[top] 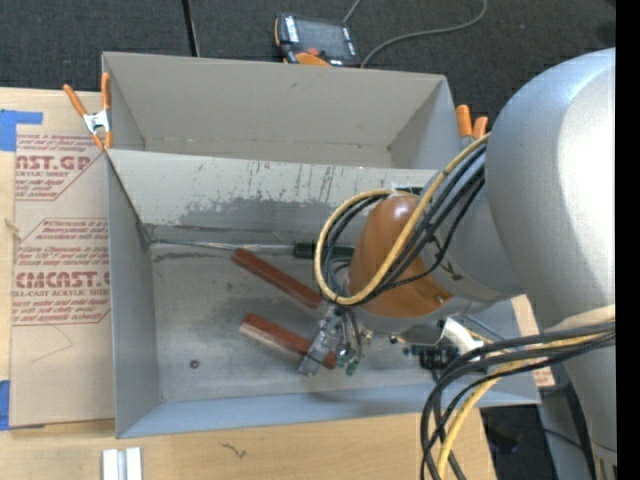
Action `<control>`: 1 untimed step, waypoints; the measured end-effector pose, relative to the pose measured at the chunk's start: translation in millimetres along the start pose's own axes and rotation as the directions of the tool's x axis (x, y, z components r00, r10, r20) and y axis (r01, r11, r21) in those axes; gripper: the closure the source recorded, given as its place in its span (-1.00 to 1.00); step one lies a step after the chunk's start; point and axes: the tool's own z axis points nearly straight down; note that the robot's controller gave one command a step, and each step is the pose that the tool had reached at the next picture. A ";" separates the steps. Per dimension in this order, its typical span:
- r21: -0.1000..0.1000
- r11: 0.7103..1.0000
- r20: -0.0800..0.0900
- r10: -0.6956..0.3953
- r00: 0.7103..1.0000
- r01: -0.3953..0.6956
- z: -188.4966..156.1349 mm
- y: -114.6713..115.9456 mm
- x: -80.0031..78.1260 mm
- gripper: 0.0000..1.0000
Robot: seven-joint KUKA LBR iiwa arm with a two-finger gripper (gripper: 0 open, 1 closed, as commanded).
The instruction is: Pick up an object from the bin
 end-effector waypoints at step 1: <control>0.000 1.000 0.000 0.000 1.000 0.000 -14.2 0.2 0.3 1.00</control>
Offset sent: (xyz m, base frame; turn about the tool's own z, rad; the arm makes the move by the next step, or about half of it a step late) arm 0.0001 0.0002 0.0143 0.0000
